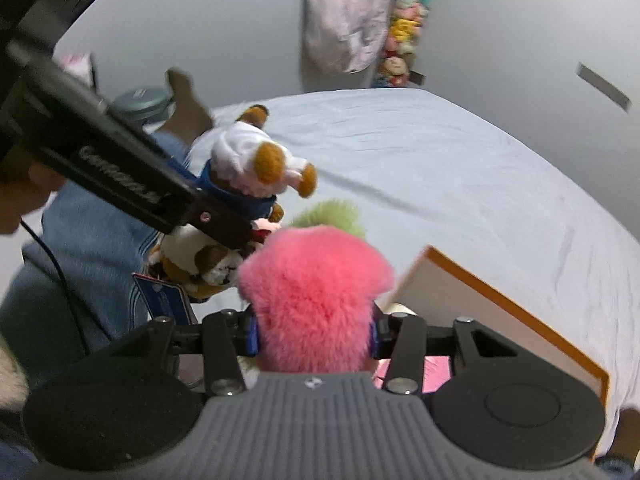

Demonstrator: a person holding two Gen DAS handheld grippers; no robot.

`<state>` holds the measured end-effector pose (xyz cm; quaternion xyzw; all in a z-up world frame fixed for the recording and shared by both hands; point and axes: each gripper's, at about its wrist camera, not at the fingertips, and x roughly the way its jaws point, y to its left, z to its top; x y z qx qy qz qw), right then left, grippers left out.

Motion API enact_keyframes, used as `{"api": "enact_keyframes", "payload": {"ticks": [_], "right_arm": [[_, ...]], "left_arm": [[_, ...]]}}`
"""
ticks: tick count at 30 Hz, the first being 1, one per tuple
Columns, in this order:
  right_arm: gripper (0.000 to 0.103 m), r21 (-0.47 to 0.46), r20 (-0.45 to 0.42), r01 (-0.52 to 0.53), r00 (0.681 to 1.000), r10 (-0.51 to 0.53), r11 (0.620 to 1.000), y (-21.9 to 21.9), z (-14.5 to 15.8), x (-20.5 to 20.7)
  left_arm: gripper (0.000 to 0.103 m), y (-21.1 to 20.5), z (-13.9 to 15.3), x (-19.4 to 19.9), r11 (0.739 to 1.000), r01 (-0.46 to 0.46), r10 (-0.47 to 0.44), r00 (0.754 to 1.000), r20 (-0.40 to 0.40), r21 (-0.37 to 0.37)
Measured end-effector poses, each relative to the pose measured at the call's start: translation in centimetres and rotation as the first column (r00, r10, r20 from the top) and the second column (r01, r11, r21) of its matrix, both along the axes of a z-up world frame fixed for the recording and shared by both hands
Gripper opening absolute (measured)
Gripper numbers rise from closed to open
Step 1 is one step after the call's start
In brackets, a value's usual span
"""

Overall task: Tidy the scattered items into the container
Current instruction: 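Lift and carry the sailor plush and pink pompom toward the shoebox with both tools, then lower both plushes into the shoebox and open both tools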

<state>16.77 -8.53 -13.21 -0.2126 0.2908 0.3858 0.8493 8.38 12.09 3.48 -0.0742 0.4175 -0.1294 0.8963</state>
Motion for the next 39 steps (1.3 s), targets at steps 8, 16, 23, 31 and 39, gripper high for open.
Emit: {"api": "enact_keyframes", "payload": {"ticks": [8, 16, 23, 31, 39], "right_arm": [[0.049, 0.023, -0.066, 0.19, 0.98, -0.189, 0.981, -6.9, 1.4, 3.0], [0.05, -0.01, -0.227, 0.3, 0.928, -0.294, 0.954, -10.4, -2.5, 5.5], [0.05, -0.025, -0.321, 0.343, 0.887, -0.333, 0.939, -11.1, -5.7, 6.8], [0.052, -0.032, -0.376, 0.36, 0.86, -0.345, 0.932, -11.9, -6.9, 7.2], [0.056, -0.045, -0.39, 0.366, 0.85, -0.354, 0.93, -12.4, -6.6, 7.1]], "left_arm": [[0.043, -6.0, 1.2, 3.2, 0.985, 0.158, -0.155, 0.987, 0.043, -0.065], [0.043, -10.5, -2.3, 7.0, 0.967, 0.235, -0.243, 0.966, -0.085, -0.092], [0.043, -11.4, -5.4, 9.0, 0.973, 0.202, -0.221, 0.956, -0.191, -0.115], [0.043, -11.4, -9.2, 10.5, 0.984, 0.126, -0.16, 0.934, -0.32, -0.125], [0.047, -11.7, -10.6, 11.2, 0.989, 0.099, -0.133, 0.919, -0.371, -0.107]]}}
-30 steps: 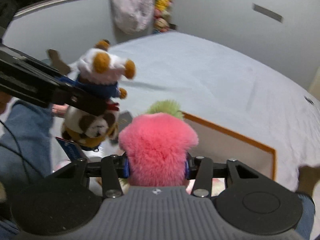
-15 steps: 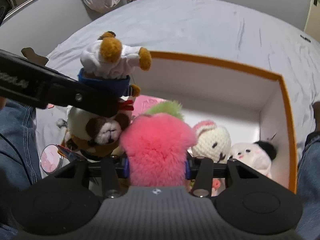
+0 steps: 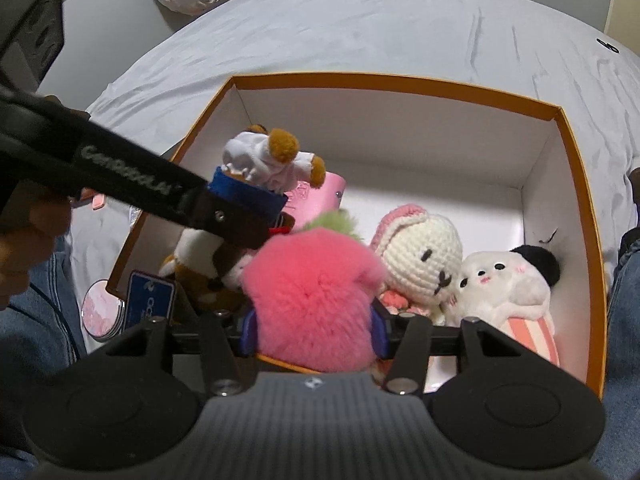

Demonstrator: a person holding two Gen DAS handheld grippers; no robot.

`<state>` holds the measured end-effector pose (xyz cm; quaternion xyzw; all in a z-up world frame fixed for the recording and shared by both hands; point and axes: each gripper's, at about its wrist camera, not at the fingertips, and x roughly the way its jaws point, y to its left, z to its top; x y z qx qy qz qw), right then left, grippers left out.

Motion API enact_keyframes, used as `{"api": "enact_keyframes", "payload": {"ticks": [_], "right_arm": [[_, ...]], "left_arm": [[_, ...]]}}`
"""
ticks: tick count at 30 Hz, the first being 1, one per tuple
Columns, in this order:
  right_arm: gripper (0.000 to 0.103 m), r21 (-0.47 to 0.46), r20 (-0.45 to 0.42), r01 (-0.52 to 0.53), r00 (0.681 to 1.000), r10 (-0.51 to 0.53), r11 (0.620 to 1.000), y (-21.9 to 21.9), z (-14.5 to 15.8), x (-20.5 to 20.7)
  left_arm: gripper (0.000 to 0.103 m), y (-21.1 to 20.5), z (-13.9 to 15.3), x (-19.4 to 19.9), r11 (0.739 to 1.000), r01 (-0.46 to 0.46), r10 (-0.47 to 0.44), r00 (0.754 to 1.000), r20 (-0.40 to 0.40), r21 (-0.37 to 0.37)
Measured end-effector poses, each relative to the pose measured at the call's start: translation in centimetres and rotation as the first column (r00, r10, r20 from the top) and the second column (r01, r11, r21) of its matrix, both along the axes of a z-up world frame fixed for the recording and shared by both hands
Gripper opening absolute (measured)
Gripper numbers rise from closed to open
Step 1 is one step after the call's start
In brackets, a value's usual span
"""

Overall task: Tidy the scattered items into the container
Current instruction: 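Lower both plushes into the shoebox and open both tools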

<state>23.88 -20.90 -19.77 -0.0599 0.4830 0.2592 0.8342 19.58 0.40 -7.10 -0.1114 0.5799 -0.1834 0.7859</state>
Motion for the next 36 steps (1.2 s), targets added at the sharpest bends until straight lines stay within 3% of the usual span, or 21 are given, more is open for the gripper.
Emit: {"api": "enact_keyframes", "payload": {"ticks": [11, 14, 16, 20, 36], "right_arm": [[0.059, -0.003, 0.046, -0.004, 0.999, 0.004, 1.0, 0.8, 0.7, 0.6], [0.056, -0.001, 0.057, -0.003, 0.998, 0.003, 1.0, 0.9, 1.0, 0.7], [0.044, 0.001, 0.052, -0.008, 0.999, 0.008, 1.0, 0.7, 1.3, 0.4], [0.026, -0.009, 0.011, -0.022, 1.0, 0.022, 1.0, 0.9, 0.7, 0.6], [0.025, -0.015, -0.171, 0.01, 0.985, -0.013, 1.0, 0.7, -0.9, 2.8]], "left_arm": [[0.055, 0.9, 1.1, -0.4, 0.999, -0.017, 0.015, 0.999, 0.041, 0.03], [0.045, 1.2, 1.3, -0.8, 0.999, -0.016, 0.015, 0.999, 0.049, 0.035], [0.039, 1.3, 1.2, -0.9, 1.0, -0.008, 0.008, 0.999, 0.036, 0.004], [0.038, 1.1, 1.0, -1.0, 1.0, 0.003, -0.003, 0.999, 0.04, 0.009], [0.038, 0.7, 1.1, -1.2, 0.999, 0.017, -0.018, 0.999, 0.046, 0.031]]}}
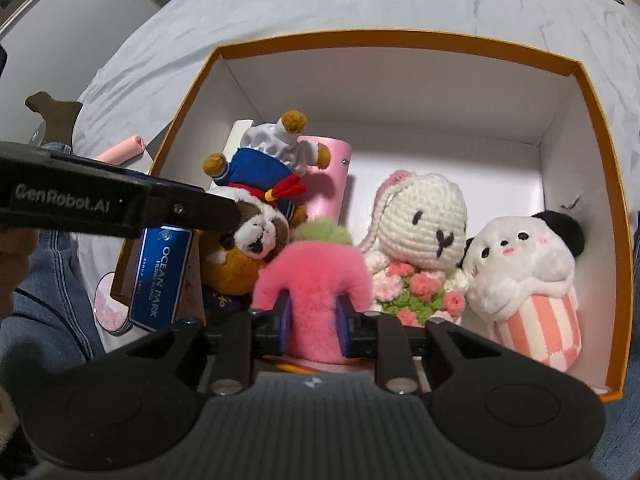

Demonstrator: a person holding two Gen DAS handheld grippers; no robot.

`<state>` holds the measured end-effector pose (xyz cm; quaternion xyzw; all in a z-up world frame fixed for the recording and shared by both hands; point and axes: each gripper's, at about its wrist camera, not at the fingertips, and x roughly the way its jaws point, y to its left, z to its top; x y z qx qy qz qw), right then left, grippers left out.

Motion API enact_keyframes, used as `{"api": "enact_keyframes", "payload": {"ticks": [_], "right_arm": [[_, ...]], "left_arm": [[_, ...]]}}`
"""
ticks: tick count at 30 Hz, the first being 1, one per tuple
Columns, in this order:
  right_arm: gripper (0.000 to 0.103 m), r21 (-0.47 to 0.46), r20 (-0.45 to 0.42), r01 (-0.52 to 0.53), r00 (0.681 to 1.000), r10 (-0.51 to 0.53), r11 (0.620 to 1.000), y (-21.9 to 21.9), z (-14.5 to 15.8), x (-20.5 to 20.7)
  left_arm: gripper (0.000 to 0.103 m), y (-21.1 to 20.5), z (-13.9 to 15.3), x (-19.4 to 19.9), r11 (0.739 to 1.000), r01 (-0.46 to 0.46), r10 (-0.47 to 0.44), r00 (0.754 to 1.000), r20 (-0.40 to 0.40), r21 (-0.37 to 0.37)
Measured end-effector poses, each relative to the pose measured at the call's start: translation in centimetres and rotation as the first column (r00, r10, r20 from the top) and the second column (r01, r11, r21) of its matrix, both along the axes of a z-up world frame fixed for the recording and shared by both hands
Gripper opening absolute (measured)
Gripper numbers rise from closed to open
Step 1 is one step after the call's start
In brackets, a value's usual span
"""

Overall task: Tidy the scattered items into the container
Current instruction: 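Lower both plushes into the shoebox and open both tools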

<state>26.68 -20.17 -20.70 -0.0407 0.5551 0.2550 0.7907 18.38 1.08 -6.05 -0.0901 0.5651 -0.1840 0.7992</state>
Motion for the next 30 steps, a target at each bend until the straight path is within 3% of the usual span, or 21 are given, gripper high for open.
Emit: {"api": "enact_keyframes", "payload": {"ticks": [3, 5, 7, 18, 21, 28, 30], "right_arm": [[0.024, -0.02, -0.021, -0.022, 1.0, 0.022, 1.0, 0.5, -0.2, 0.6], [0.023, -0.052, -0.085, -0.027, 0.996, 0.023, 0.998, 0.8, -1.4, 1.4], [0.024, -0.019, -0.161, -0.014, 0.987, 0.011, 1.0, 0.4, -2.6, 2.1], [0.027, 0.014, -0.116, 0.018, 0.993, -0.016, 1.0, -0.7, -1.3, 1.4], [0.035, 0.023, -0.094, 0.019, 0.995, -0.017, 1.0, -0.8, -0.3, 1.0], [0.037, 0.02, -0.062, 0.032, 0.998, -0.031, 0.999, -1.0, 0.8, 0.3], [0.042, 0.026, -0.058, 0.045, 0.997, -0.043, 0.999, -1.2, 1.1, 0.1]], "left_arm": [[0.038, -0.2, 0.0, 0.0, 1.0, 0.005, -0.005, 1.0, 0.003, 0.004], [0.038, -0.3, -0.2, 0.0, 1.0, 0.011, -0.011, 1.0, -0.009, 0.006], [0.039, -0.2, -0.2, -0.1, 1.0, 0.012, -0.012, 1.0, 0.001, 0.004], [0.04, -0.3, -0.1, -0.3, 1.0, 0.015, -0.015, 1.0, 0.019, 0.007], [0.047, -0.2, -0.1, -0.4, 1.0, 0.009, -0.009, 1.0, 0.022, 0.012], [0.053, 0.0, 1.1, -1.5, 0.999, 0.014, -0.016, 0.997, 0.073, 0.032], [0.054, 0.1, 1.6, -1.9, 0.999, 0.012, -0.015, 0.996, 0.09, 0.039]]}}
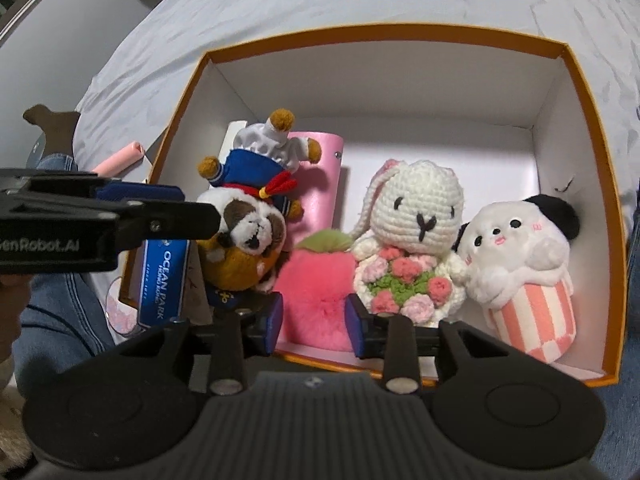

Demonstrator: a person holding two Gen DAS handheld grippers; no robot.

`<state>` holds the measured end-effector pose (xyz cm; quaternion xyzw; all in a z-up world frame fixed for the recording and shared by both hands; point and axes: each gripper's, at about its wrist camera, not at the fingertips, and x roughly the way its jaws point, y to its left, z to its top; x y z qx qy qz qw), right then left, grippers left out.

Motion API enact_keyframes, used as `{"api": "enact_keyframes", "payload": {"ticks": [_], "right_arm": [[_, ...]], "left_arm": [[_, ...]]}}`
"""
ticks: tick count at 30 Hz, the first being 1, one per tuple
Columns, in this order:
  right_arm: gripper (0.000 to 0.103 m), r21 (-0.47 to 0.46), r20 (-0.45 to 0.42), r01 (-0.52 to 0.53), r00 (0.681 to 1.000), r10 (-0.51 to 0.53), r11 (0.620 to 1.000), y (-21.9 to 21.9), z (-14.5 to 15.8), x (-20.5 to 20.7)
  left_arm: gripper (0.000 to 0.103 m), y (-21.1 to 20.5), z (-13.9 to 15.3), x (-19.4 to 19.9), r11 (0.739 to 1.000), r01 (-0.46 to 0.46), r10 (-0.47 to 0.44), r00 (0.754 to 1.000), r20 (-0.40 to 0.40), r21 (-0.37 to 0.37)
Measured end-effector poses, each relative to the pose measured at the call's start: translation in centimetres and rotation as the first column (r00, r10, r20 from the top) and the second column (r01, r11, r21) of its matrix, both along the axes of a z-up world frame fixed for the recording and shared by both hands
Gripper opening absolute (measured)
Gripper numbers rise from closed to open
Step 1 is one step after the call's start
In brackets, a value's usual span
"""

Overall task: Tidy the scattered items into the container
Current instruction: 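Lower both plushes into the shoebox and open both tools, then withdraw both tools from the shoebox toward the Vaseline tube and black box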

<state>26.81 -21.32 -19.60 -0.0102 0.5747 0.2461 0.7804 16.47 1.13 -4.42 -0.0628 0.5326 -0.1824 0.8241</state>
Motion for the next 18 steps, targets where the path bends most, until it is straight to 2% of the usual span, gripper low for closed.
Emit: {"api": "enact_keyframes", "payload": {"ticks": [12, 18], "right_arm": [[0.048, -0.007, 0.088, 0.029, 0.996, -0.029, 1.0, 0.3, 2.1, -1.7], [0.054, -0.036, 0.203, 0.032, 0.979, -0.024, 0.999, 1.2, 3.3, -2.5]], "left_arm": [[0.055, 1.6, 2.4, -2.7, 0.999, -0.031, 0.03, 0.997, 0.071, 0.01], [0.055, 3.8, 3.1, -3.8, 0.998, -0.065, 0.066, 0.993, 0.096, -0.008]]}}
